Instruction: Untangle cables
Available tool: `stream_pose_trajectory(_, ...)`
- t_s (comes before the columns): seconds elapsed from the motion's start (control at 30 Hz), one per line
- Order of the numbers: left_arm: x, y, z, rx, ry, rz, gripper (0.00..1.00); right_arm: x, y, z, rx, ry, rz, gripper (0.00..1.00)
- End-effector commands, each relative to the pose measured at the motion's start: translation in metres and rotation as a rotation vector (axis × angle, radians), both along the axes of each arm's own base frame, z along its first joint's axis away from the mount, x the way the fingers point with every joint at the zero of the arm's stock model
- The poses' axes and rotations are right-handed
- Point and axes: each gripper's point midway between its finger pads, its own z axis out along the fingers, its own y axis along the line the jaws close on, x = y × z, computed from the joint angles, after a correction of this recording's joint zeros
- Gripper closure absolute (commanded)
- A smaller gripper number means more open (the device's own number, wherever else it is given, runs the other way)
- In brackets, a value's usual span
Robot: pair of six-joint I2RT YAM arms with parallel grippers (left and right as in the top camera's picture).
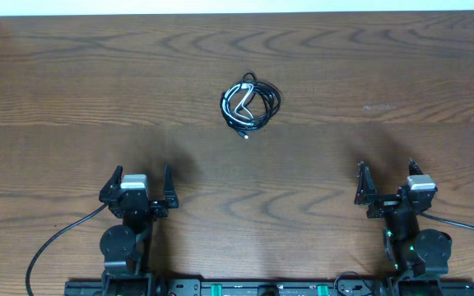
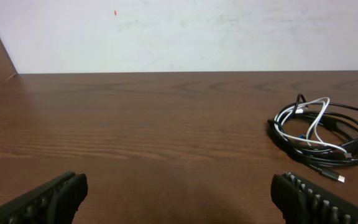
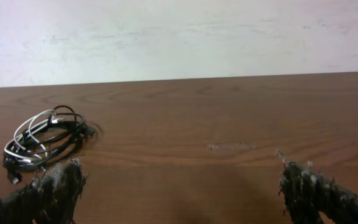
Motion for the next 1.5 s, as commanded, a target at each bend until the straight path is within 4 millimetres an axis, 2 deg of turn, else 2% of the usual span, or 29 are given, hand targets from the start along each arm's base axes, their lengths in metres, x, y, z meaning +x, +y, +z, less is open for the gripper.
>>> stream_pose_trajectory(0.0, -0.002, 0.000, -0.015, -0.002, 0.054, -0.001, 0.01, 0.000, 0.003, 0.000, 0.012, 0.000, 0.012, 0.01)
stream_pose_trajectory(0.47, -0.002, 0.000, -0.018, -0.055, 0.066, 0.008, 0.01, -0.001, 0.008, 0.003, 0.010, -0.013, 0.040, 0.01)
stream_pose_trajectory(0.87, -0.002, -0.011, -0.005, -0.065, 0.044, -0.055, 0.01, -0.003, 0.015, 0.011, 0.013, -0.029, 0.085, 0.01)
stream_pose_trajectory(1.27, -0.011, -0.018, 0.010, -0.074, 0.084, -0.095, 0.01, -0.009, 0.024, 0.036, 0.016, -0.062, 0.138, 0.01)
stream_pose_trajectory(1.4, -0.011, -0.019, 0.015, -0.077, 0.121, -0.099, 0.01, -0.014, 0.025, 0.053, 0.016, -0.065, 0.144, 0.01)
stream_pose_trajectory(1.47, -0.005, -0.029, 0.026, -0.093, 0.177, -0.155, 0.01, -0.018, 0.025, 0.070, 0.016, -0.046, 0.144, 0.01)
